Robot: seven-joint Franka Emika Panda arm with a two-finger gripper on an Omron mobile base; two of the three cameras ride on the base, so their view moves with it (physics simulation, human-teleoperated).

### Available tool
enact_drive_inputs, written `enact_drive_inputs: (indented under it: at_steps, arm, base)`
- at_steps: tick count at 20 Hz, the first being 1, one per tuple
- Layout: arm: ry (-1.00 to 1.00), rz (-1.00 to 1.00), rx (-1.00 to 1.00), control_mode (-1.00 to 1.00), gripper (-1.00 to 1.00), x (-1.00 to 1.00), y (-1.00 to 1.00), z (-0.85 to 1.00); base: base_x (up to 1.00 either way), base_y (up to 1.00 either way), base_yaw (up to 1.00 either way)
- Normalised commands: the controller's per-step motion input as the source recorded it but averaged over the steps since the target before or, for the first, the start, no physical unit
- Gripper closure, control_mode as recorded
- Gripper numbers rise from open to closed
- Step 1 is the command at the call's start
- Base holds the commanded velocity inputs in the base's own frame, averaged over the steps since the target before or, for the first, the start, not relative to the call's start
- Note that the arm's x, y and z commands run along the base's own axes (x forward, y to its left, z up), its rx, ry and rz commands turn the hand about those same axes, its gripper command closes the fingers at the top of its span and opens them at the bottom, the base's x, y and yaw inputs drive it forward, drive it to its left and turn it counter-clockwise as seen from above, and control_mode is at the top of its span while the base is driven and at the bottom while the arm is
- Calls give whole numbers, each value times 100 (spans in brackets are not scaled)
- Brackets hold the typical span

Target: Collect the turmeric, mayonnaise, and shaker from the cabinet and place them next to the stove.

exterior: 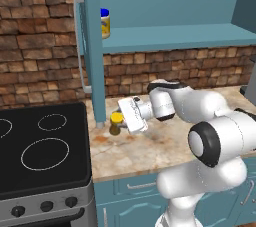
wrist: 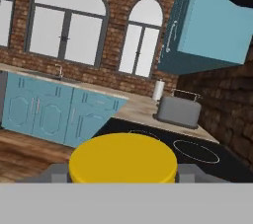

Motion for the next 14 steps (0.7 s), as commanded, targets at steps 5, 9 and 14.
enact_drive_inputs:
  at_steps: [5,9,14]
  arm:
    - [0,7,0,-100,100,16,23,-39]
    - [0,0,-1,-100,100,14,30,-31]
    - [0,-1,-10,-100,100,21,18,-29]
  base:
    - [0,0,0]
    - [0,0,0]
    - [0,0,0]
